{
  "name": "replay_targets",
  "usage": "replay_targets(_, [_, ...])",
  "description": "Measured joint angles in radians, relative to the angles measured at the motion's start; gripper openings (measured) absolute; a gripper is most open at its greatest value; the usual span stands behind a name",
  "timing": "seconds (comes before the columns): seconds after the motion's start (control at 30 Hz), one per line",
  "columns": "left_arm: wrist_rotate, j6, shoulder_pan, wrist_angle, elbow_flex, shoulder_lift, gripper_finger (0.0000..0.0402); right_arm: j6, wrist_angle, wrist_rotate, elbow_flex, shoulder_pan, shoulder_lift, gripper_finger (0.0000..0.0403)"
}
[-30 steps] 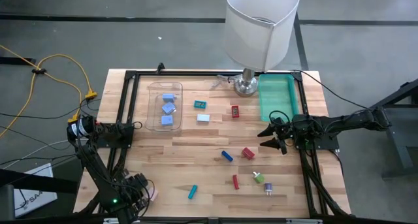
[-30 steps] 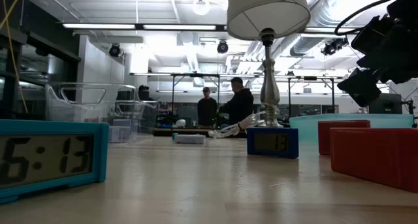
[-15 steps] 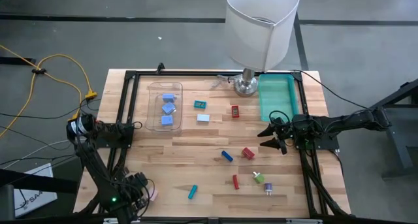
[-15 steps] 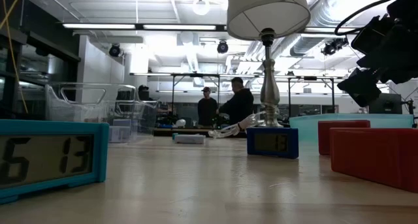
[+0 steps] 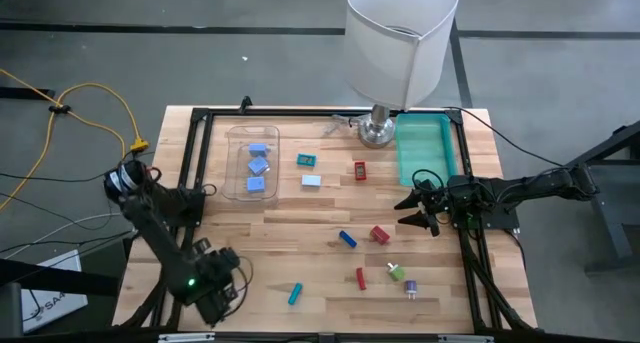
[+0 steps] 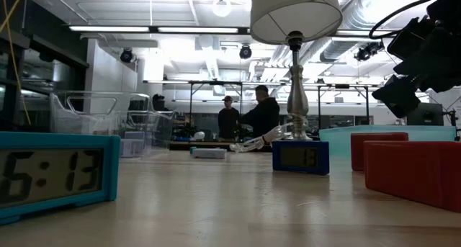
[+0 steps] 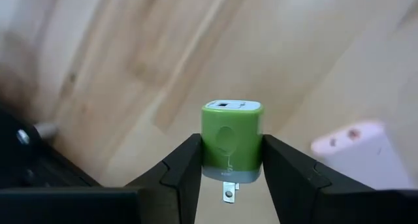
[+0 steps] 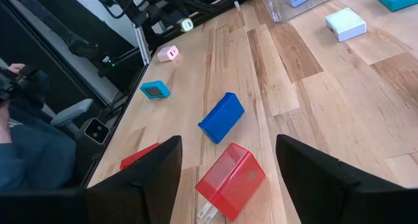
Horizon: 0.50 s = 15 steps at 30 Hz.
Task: Pick & Place Office items
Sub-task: Put the bottom left green charger adapter into the transparent bin
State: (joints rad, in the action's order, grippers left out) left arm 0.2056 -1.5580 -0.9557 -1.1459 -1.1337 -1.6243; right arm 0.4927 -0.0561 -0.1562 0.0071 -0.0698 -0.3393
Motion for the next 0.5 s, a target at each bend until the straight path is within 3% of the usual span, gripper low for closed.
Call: replay_targets(0.5, [0.009, 0.400, 0.416, -0.011, 0.000, 0.145, 0.0140, 0.000, 0.000, 0.000, 0.000, 0.000, 0.000, 0.0235])
